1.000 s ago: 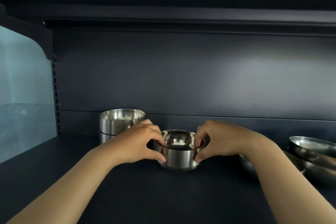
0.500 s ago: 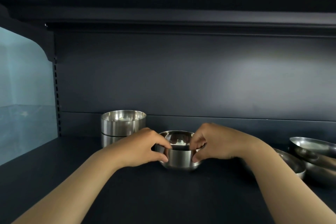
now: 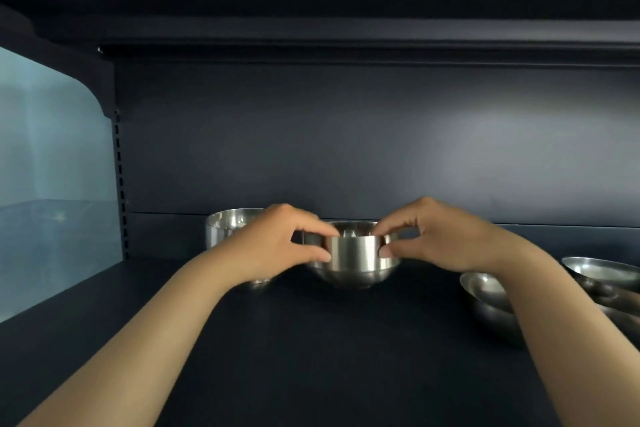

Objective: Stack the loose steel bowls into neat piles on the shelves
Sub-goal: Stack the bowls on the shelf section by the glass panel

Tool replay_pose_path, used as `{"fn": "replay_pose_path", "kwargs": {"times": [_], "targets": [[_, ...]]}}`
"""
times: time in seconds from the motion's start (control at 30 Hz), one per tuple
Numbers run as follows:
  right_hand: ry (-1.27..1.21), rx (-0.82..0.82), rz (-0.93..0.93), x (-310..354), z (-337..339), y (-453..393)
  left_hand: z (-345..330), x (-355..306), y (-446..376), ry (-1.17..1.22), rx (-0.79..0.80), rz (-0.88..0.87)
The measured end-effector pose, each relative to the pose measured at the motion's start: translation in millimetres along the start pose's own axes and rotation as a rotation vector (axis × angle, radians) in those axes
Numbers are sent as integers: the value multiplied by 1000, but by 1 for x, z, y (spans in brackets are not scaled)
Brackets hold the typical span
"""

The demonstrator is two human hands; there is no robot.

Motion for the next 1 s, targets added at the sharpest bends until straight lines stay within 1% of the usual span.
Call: {"fn": "replay_pose_path", "kwargs": {"times": [0.13, 0.3, 0.47, 0.57, 0.7, 1.0], "targets": [[-20, -127, 123, 27, 25, -14, 46, -14, -2, -30, -132, -48], [-17, -242, 226, 58, 39, -50, 99, -14, -1, -69, -211, -94], [17, -196, 270, 69, 12, -97, 121, 30, 2, -98, -303, -23], [9, -137, 265, 67, -11, -120, 117, 60, 4, -104, -292, 50], [-29, -79, 248, 62, -33, -137, 113, 87, 5, -78, -297, 97], [-65, -47, 245, 58, -58, -146, 102, 110, 10, -102, -252, 138]]}}
Point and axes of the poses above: each hand's wrist, its own y-axis away from the middle knuckle, its own z-axis out of the back of the hand, x = y × z, the point moved 9 cm from there along -y, towards the middle knuckle, and after that the axes turned 4 degrees about z, right-handed, at the moved point
